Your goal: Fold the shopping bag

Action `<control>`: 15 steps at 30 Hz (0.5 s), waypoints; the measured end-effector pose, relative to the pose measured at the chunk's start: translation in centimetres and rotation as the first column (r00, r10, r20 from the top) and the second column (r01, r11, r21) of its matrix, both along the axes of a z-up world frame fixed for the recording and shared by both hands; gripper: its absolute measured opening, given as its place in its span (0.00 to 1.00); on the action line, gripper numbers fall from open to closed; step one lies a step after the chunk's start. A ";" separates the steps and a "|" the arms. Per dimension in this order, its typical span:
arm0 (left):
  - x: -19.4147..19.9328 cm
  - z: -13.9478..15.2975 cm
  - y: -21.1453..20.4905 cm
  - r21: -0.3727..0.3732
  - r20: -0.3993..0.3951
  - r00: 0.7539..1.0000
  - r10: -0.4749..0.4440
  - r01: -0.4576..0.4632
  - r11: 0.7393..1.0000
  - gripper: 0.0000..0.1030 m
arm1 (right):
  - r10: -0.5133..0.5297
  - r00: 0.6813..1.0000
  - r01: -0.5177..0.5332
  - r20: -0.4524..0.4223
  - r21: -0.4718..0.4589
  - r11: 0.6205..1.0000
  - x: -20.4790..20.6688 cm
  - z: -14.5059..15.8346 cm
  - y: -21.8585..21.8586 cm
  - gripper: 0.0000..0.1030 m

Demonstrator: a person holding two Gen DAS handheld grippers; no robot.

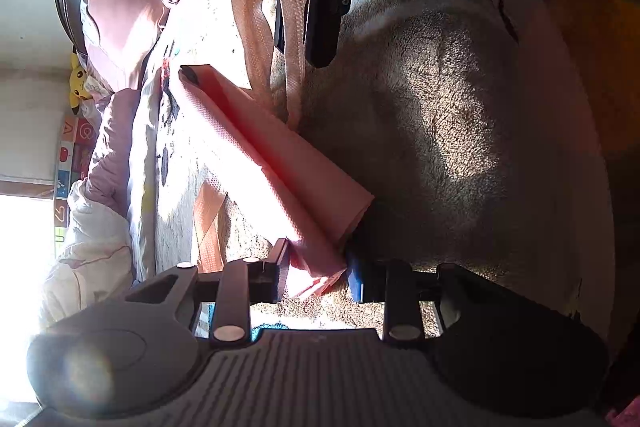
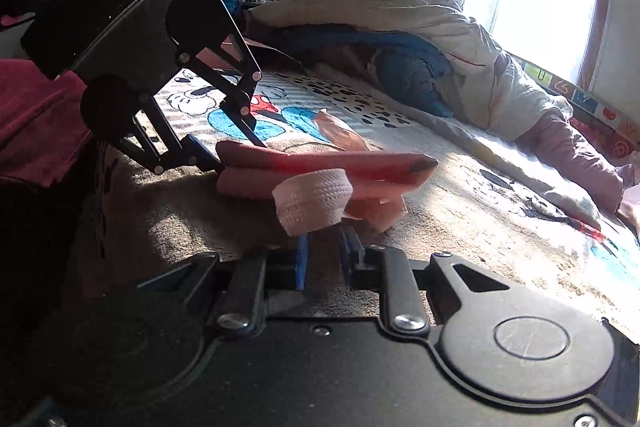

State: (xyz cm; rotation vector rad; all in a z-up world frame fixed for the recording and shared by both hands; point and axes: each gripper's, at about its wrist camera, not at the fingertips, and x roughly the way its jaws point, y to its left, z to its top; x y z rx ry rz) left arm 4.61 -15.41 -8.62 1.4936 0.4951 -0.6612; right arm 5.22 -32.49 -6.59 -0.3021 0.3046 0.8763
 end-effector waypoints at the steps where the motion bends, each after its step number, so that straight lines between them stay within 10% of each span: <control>1: 0.0 0.0 0.0 -0.001 0.000 1.000 0.000 0.000 1.000 0.28 | -0.008 1.000 0.008 -0.009 0.017 1.000 0.1 -0.1 -0.1 0.18; 15: -0.1 -0.1 0.4 -0.001 0.001 1.000 -0.001 0.001 1.000 0.28 | -0.148 0.953 0.198 -0.265 0.171 0.965 3.7 -2.0 -3.3 0.18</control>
